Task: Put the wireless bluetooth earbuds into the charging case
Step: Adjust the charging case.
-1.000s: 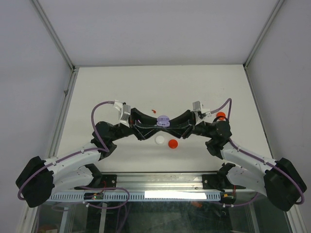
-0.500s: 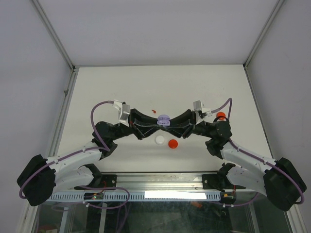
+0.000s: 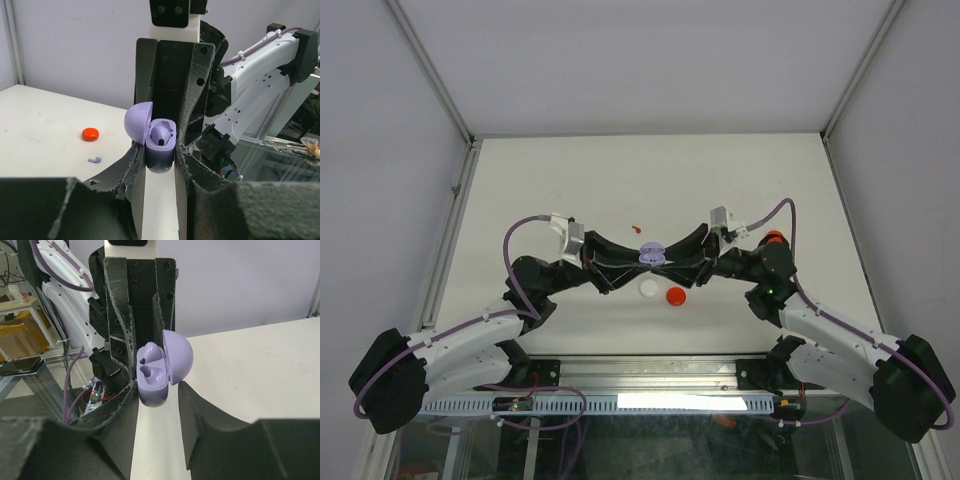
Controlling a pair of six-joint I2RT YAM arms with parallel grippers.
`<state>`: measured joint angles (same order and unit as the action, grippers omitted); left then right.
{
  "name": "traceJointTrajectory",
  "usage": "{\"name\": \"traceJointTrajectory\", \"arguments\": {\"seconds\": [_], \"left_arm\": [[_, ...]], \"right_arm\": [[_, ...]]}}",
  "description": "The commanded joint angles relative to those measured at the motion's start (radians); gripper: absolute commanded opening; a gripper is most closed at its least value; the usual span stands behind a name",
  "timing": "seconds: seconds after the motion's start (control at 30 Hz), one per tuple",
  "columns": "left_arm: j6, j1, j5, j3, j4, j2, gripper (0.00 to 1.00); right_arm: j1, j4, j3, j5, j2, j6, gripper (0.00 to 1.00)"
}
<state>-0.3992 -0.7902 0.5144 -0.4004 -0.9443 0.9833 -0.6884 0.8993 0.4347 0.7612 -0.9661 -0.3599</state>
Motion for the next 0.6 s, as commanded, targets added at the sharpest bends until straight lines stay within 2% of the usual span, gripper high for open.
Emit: {"name": "traceJointTrajectory", "arguments": {"seconds": [0.0,0.13,0.23,0.37,0.57], "left_arm": [[0.065,0.003,-0.002,0.019,0.006,-0.047,0.00],[0.118,0.003,-0.017,0.040,0.020,-0.075,0.00],[0.155,0.003,-0.033,0.065,0.014,-0.090,0.00],[0.201,0.003,-0.070,0.089,0.032,-0.104,0.00],[0.256,0.003,-0.129,0.170,0.004,-0.124,0.00]], "right_arm": [[0.007,-0.130,0.074,0.019,0.032,0.081,0.42],[0.011,-0.222,0.086,0.029,0.040,0.121,0.47],[0.011,-0.281,0.098,0.022,0.048,0.151,0.48],[0.013,-0.440,0.126,-0.024,0.069,0.237,0.50],[0.016,-0.752,0.197,-0.242,0.075,0.300,0.58]]}}
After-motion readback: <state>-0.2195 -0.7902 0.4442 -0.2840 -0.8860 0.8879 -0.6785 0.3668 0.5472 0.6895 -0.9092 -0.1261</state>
